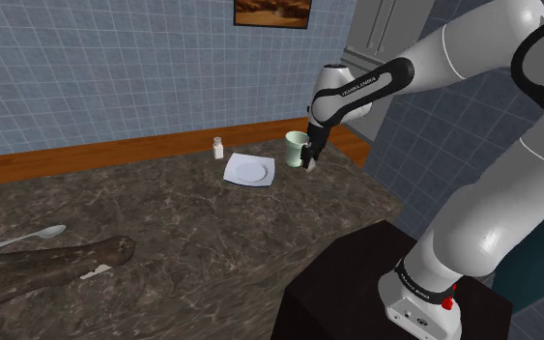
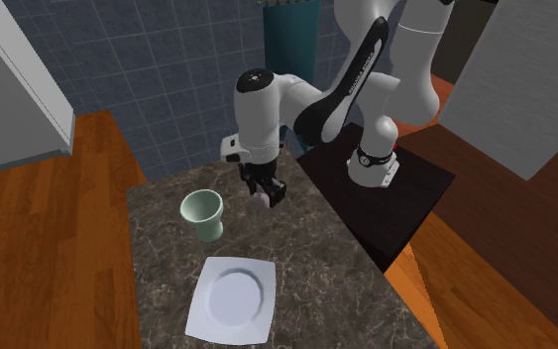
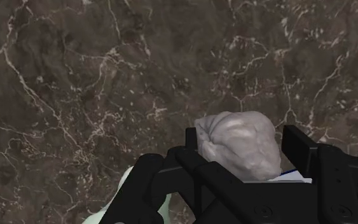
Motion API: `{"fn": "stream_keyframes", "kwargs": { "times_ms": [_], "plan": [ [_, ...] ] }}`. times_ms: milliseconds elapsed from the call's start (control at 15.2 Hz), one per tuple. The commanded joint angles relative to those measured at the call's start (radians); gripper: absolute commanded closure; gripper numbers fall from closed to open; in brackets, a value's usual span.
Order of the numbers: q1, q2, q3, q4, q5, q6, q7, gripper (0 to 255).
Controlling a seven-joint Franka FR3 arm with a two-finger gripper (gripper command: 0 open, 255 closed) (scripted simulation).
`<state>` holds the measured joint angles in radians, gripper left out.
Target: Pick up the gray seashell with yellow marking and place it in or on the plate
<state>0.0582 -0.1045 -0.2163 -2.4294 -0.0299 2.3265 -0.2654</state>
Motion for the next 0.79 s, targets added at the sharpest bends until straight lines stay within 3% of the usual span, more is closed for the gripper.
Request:
{"fn": "stream_keyframes", "kwargs": {
  "times_ms": [0,726],
  "plan": [
    [0.017,0.057,0.015,0.062,0.019,-0.007,0.019,255],
    [0.083,0.39,0.083,0.516,0.078,-0.132,0.122,255]
  ]
}}
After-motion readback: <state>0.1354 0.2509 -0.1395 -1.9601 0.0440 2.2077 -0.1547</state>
